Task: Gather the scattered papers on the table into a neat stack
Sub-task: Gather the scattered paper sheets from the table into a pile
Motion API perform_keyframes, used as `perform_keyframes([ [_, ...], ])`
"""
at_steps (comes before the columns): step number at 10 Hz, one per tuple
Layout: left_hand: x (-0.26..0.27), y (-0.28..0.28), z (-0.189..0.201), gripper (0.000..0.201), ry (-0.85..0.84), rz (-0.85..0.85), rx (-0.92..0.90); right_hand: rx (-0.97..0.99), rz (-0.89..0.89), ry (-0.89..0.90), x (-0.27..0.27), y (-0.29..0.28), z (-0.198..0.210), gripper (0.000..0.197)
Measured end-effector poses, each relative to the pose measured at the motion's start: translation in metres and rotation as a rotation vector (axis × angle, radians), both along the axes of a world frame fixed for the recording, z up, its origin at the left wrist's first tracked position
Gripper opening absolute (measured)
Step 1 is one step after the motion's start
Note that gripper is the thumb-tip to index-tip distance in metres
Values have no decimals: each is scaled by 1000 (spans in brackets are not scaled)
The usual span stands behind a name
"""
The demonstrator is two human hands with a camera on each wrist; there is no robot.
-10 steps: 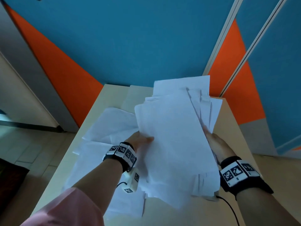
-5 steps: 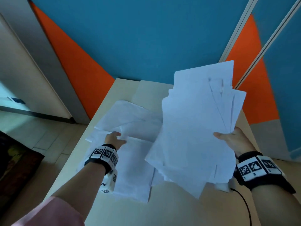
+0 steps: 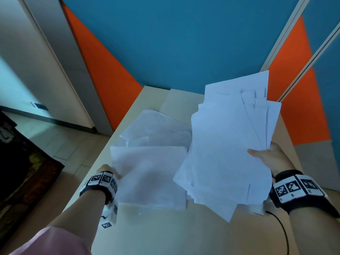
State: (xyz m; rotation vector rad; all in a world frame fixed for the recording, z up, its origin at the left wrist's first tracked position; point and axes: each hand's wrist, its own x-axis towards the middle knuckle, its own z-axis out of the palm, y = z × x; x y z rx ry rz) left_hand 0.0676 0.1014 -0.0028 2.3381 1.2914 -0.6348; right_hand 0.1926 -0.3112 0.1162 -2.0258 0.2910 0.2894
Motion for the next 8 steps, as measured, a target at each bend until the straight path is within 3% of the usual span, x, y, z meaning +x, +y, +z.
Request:
perform_keyframes([
  [1, 4, 1, 6, 43, -38, 19, -46, -4, -14, 3, -2, -8, 1, 33],
  [2, 17, -9, 14, 44, -188, 81, -149, -9, -33, 11, -3, -18, 2, 33],
  [3, 33, -22, 16, 53, -274, 87, -120, -11, -52, -6, -4, -26, 2, 32],
  [4, 42, -55, 19, 46, 58, -363, 71, -21, -76, -10, -3, -32, -1, 32],
  [5, 43, -71, -8, 57, -182, 33, -180, -29, -90, -6, -2, -38, -3, 29],
  [6, 39, -83, -11, 46, -66, -100, -222, -22, -97, -8, -1, -45, -3, 27],
  [7, 48, -86, 0, 54, 49, -285, -71, -27, -96, -7, 0, -48, -4, 25],
  [8, 69, -81, 14, 57, -145, -315, 61, -35, -97, 2, 1, -47, -8, 21],
])
